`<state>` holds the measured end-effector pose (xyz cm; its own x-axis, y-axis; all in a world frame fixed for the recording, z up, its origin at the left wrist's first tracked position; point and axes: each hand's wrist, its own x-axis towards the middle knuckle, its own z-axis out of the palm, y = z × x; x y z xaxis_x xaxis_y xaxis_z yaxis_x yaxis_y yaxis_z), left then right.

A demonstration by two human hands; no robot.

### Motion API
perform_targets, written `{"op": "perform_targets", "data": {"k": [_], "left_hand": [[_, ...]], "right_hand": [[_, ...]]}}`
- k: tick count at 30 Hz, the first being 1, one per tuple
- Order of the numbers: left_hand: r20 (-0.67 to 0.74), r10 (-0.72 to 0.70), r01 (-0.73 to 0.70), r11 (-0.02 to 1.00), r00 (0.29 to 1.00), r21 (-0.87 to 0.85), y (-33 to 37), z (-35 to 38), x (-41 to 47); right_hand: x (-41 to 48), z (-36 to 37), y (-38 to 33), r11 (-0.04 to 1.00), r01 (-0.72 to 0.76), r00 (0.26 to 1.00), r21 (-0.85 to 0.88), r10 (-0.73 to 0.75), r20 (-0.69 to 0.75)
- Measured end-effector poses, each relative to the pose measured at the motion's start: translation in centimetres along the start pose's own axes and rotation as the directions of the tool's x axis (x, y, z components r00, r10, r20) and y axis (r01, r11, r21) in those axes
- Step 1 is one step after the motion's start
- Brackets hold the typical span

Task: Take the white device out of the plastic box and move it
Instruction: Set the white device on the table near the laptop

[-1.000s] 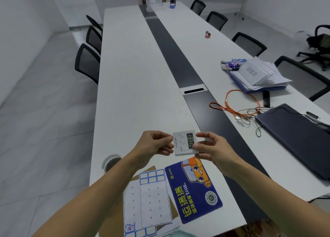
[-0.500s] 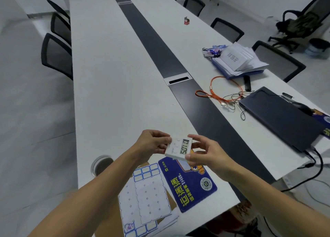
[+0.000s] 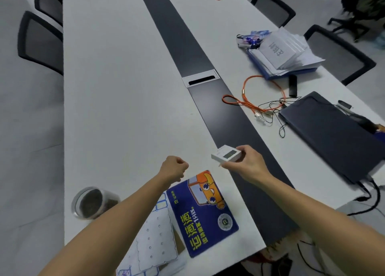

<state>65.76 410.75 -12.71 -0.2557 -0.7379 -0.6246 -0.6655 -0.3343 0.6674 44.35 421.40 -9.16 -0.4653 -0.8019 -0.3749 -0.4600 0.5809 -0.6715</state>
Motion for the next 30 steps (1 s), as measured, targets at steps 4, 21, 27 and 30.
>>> {"op": "perform_targets", "data": {"k": [4,21,27,30], "left_hand": [[-0.12,0.05,-0.003,0.93,0.992,0.368,-0.8,1.5,3.2],[-0.228,0.091,0.104,0.692,0.969,0.715,-4.3,5.3,10.0],[-0.274,0.1,0.138,0.672,0.956,0.728,-5.3,5.5,12.1],[-0.301,0.131,0.147,0.652,0.945,0.744,-6.1,6.1,12.3]], "right_hand": [[7.5,-1.9,1.3,0.995,-0.062,0.997,-0.074,0.059,-0.047],[17.5,-0.4,4.8,0.877,-0.425,0.905,0.224,0.415,0.092],[20.5,-0.8,3.3,0.701,-0.545,0.829,0.46,0.534,0.167],[22.7,-0.2,1.6,0.69,-0.526,0.833,0.497,0.535,0.139]]}}
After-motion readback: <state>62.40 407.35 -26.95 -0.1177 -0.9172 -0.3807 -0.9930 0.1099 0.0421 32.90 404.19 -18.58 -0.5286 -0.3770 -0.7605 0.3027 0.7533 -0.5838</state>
